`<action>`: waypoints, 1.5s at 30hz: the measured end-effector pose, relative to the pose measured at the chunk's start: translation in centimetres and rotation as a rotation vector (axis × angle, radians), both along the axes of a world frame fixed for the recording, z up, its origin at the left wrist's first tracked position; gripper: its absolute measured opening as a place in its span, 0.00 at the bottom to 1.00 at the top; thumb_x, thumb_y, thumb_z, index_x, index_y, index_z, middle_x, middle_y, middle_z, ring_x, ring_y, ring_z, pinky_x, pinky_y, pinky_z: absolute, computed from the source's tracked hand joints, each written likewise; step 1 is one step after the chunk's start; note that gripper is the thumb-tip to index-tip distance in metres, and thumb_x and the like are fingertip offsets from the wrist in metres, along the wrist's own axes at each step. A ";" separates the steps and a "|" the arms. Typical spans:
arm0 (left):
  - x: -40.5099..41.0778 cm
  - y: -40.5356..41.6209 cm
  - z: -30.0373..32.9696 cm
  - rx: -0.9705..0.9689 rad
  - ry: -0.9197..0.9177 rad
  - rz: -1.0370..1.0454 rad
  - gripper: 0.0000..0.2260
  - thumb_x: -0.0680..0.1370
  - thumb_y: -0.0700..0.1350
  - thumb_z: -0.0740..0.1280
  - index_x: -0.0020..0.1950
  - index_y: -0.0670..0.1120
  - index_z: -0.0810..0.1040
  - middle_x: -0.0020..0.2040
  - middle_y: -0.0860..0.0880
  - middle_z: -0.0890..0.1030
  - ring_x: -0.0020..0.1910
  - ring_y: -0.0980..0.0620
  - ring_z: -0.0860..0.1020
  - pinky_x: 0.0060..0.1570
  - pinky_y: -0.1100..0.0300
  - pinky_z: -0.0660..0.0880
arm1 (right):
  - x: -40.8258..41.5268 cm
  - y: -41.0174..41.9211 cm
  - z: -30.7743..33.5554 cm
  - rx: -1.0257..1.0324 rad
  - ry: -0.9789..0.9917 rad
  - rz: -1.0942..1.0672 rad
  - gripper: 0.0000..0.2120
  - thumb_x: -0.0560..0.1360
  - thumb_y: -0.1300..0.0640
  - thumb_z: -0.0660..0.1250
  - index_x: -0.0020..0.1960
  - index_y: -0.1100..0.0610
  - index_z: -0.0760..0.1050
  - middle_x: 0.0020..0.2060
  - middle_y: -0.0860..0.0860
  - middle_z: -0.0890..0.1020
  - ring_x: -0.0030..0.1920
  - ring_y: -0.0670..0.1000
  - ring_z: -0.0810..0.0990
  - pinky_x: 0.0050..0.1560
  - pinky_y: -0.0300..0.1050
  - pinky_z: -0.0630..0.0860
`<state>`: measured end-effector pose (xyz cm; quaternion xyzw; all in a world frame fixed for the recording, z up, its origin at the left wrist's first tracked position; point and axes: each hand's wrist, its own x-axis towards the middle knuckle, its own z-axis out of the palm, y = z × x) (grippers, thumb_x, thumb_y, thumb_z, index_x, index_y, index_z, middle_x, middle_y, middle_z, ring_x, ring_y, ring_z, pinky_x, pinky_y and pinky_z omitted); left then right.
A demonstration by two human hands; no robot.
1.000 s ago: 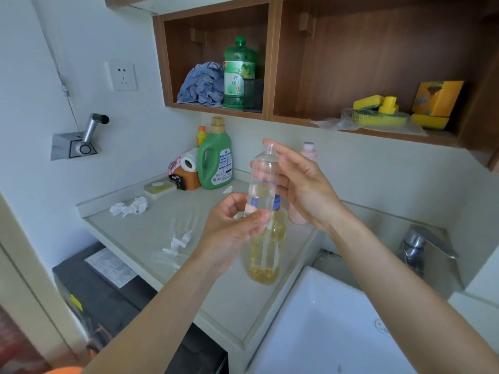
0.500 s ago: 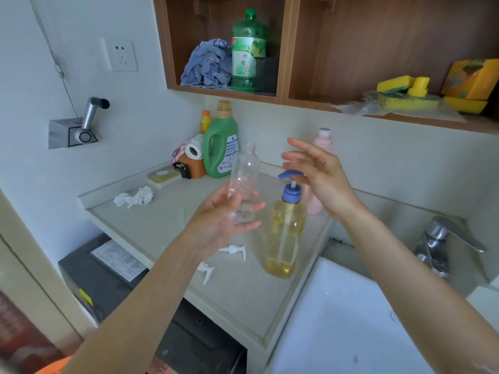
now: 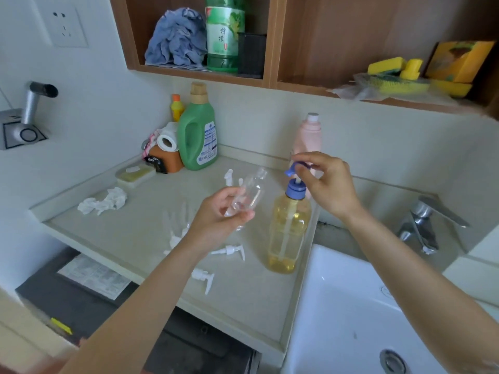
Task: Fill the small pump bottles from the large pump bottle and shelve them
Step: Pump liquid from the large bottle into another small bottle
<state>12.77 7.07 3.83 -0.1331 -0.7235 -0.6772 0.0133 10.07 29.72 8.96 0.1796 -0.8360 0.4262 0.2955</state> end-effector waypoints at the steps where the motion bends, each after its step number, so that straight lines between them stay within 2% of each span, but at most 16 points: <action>1: -0.4 0.2 -0.7 -0.021 -0.016 -0.023 0.20 0.67 0.44 0.77 0.57 0.52 0.78 0.49 0.49 0.84 0.47 0.52 0.81 0.47 0.58 0.77 | -0.3 0.2 -0.7 0.011 0.014 -0.016 0.08 0.78 0.63 0.66 0.52 0.59 0.83 0.43 0.34 0.81 0.49 0.35 0.79 0.55 0.39 0.76; 4: -1.2 0.7 -1.6 -0.058 -0.020 -0.084 0.18 0.70 0.41 0.76 0.58 0.50 0.78 0.50 0.50 0.84 0.47 0.56 0.81 0.46 0.59 0.76 | -0.4 0.0 -1.9 -0.057 0.064 -0.009 0.07 0.78 0.61 0.67 0.50 0.55 0.83 0.44 0.27 0.80 0.52 0.36 0.79 0.58 0.48 0.77; 6: -1.9 1.0 -1.6 -0.069 0.001 -0.102 0.19 0.69 0.44 0.77 0.58 0.51 0.78 0.48 0.52 0.84 0.45 0.57 0.81 0.46 0.59 0.76 | -0.2 -0.5 -2.4 -0.118 0.102 -0.012 0.07 0.77 0.60 0.67 0.51 0.50 0.81 0.47 0.30 0.80 0.54 0.37 0.79 0.59 0.51 0.77; 9: -2.4 1.3 -1.2 -0.029 0.011 -0.127 0.18 0.66 0.48 0.75 0.55 0.55 0.79 0.43 0.56 0.83 0.41 0.56 0.79 0.42 0.61 0.76 | -0.2 -1.1 -2.7 -0.145 0.148 -0.036 0.08 0.76 0.60 0.68 0.50 0.48 0.80 0.48 0.34 0.80 0.54 0.38 0.80 0.59 0.52 0.77; 11: -2.5 1.5 -1.1 0.003 0.015 -0.139 0.20 0.66 0.49 0.78 0.55 0.53 0.79 0.42 0.57 0.82 0.39 0.57 0.77 0.38 0.64 0.75 | -0.2 -1.3 -2.8 -0.165 0.169 -0.055 0.08 0.76 0.60 0.68 0.49 0.48 0.80 0.48 0.36 0.80 0.54 0.41 0.80 0.58 0.52 0.77; 13: -2.3 1.8 -0.8 0.039 0.019 -0.154 0.21 0.66 0.49 0.75 0.58 0.50 0.78 0.43 0.56 0.82 0.38 0.58 0.76 0.37 0.67 0.73 | -0.3 -1.3 -3.0 -0.190 0.170 -0.064 0.08 0.76 0.60 0.69 0.49 0.49 0.81 0.48 0.37 0.81 0.53 0.43 0.81 0.58 0.53 0.78; 17: -2.2 2.6 -0.4 0.133 -0.006 -0.204 0.19 0.72 0.42 0.71 0.62 0.44 0.76 0.44 0.48 0.79 0.33 0.55 0.75 0.34 0.66 0.71 | -0.4 -1.6 -3.4 -0.187 0.209 -0.112 0.06 0.76 0.62 0.68 0.50 0.53 0.82 0.48 0.42 0.82 0.53 0.45 0.81 0.58 0.49 0.77; 19: -2.0 2.8 -0.4 0.158 -0.041 -0.218 0.19 0.73 0.42 0.70 0.63 0.43 0.75 0.44 0.48 0.80 0.30 0.55 0.74 0.31 0.65 0.70 | -0.4 -1.6 -4.0 -0.145 0.270 -0.157 0.07 0.78 0.61 0.66 0.50 0.58 0.83 0.49 0.46 0.82 0.54 0.45 0.80 0.59 0.41 0.74; 21: -2.1 2.9 -0.4 0.199 -0.089 -0.211 0.21 0.70 0.45 0.70 0.62 0.42 0.76 0.42 0.50 0.82 0.29 0.54 0.73 0.29 0.64 0.70 | -0.4 -1.9 -4.9 -0.119 0.323 -0.185 0.12 0.79 0.60 0.60 0.51 0.62 0.82 0.52 0.48 0.81 0.56 0.45 0.78 0.60 0.39 0.71; 25: -2.8 2.9 -0.9 0.190 -0.134 -0.183 0.19 0.71 0.42 0.73 0.61 0.43 0.77 0.39 0.50 0.81 0.28 0.53 0.71 0.27 0.63 0.67 | -0.9 -2.6 -6.4 -0.104 0.371 -0.215 0.16 0.76 0.61 0.55 0.49 0.64 0.80 0.51 0.48 0.80 0.54 0.47 0.76 0.58 0.39 0.70; 31: -2.7 2.8 -0.9 0.178 -0.154 -0.168 0.17 0.71 0.38 0.73 0.59 0.46 0.78 0.37 0.54 0.82 0.27 0.53 0.71 0.26 0.64 0.68 | -0.9 -3.0 -6.7 -0.077 0.376 -0.254 0.15 0.71 0.63 0.57 0.48 0.64 0.81 0.48 0.51 0.82 0.51 0.48 0.76 0.56 0.36 0.69; 35: -2.7 2.6 -0.1 0.141 -0.115 -0.165 0.17 0.72 0.38 0.73 0.57 0.51 0.77 0.38 0.54 0.82 0.28 0.55 0.74 0.27 0.63 0.69 | -0.6 -2.6 -4.9 -0.016 0.366 -0.263 0.14 0.72 0.62 0.58 0.47 0.62 0.81 0.47 0.47 0.81 0.48 0.49 0.76 0.55 0.34 0.68; 38: -2.9 2.5 0.9 0.133 -0.080 -0.180 0.16 0.72 0.37 0.72 0.56 0.52 0.76 0.40 0.53 0.82 0.29 0.55 0.74 0.27 0.63 0.69 | -0.7 -1.9 -2.9 -0.002 0.361 -0.233 0.14 0.74 0.63 0.58 0.46 0.63 0.82 0.45 0.52 0.84 0.48 0.49 0.79 0.54 0.37 0.73; 41: -3.2 2.6 1.2 0.128 -0.068 -0.173 0.15 0.72 0.37 0.73 0.54 0.52 0.77 0.38 0.55 0.82 0.29 0.54 0.74 0.27 0.63 0.69 | -0.7 -1.4 -2.7 0.041 0.344 -0.205 0.12 0.76 0.64 0.59 0.48 0.64 0.82 0.46 0.54 0.84 0.50 0.50 0.80 0.55 0.38 0.74; 43: -3.3 2.6 1.1 0.119 -0.074 -0.166 0.15 0.72 0.38 0.73 0.55 0.51 0.77 0.37 0.56 0.81 0.29 0.54 0.74 0.27 0.63 0.69 | -0.5 -1.5 -3.6 0.015 0.364 -0.206 0.12 0.76 0.66 0.59 0.50 0.64 0.82 0.49 0.54 0.84 0.52 0.50 0.80 0.57 0.38 0.74; 45: -3.5 2.7 0.9 0.099 -0.073 -0.170 0.14 0.72 0.39 0.73 0.55 0.51 0.78 0.37 0.54 0.81 0.29 0.54 0.74 0.27 0.63 0.69 | -0.7 -2.0 -4.5 -0.066 0.381 -0.215 0.15 0.75 0.63 0.57 0.50 0.65 0.81 0.50 0.53 0.83 0.54 0.51 0.80 0.58 0.40 0.74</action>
